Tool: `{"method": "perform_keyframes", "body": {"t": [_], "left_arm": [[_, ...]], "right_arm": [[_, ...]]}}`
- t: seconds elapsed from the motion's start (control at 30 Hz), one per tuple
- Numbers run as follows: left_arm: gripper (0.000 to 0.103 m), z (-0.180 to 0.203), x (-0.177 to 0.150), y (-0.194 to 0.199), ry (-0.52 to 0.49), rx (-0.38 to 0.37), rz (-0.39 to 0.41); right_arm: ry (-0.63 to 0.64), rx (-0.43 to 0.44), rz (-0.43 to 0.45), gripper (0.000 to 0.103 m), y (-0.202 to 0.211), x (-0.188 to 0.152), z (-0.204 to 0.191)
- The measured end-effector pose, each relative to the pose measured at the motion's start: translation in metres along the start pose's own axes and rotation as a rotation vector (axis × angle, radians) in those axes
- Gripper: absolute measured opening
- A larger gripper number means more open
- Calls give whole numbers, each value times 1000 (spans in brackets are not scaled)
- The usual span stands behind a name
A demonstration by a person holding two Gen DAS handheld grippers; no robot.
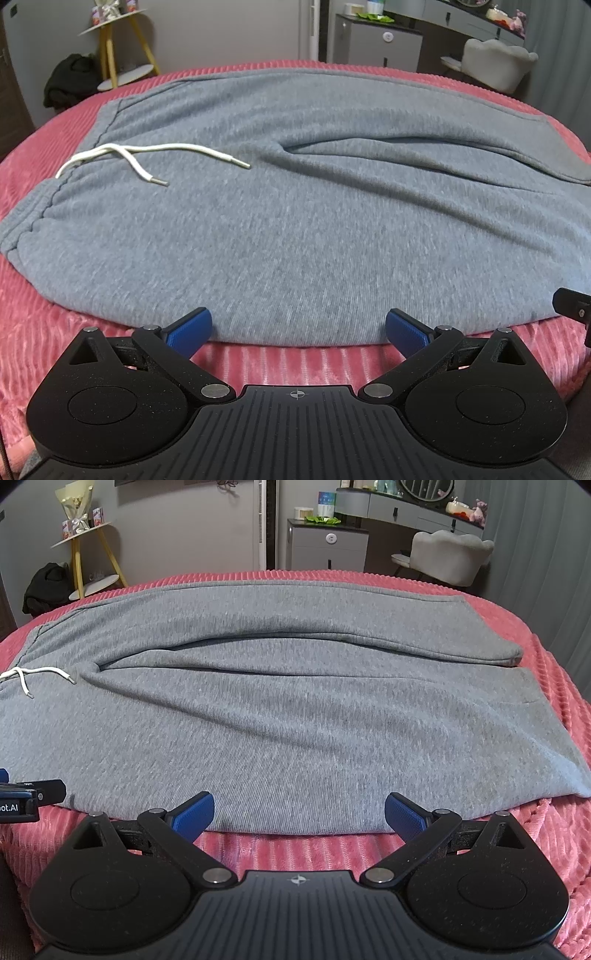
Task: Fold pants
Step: 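Move the right gripper to a pant leg hem and close on it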
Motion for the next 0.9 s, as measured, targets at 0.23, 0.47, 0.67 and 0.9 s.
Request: {"method": "perform_keyframes", "body": {"t": [0.23,0.47,0.67,0.9], "left_arm": [[103,-1,1,-1,4,-2,-5],[103,-5,4,-1,37,-8,-11],[103,-21,27,-3,102,93,70],[103,-42,78,-51,139,309,120]], "right_arm": [[-13,26,-7,99,-1,0,2],[-169,100,-10,99,-2,1,20],[-395,231,-61,99,-23,18,59],[-542,8,-132,99,-94,31,119]]}}
Point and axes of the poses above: each gripper's, at about its wrist camera, not at the fingertips, and y roughly against the way its jaws point, z to its right, x to its top, the point moved 1 cm from there along -y, roughly the way its jaws point, and after that the axes turned 6 degrees about z, right-handed, at the moved point
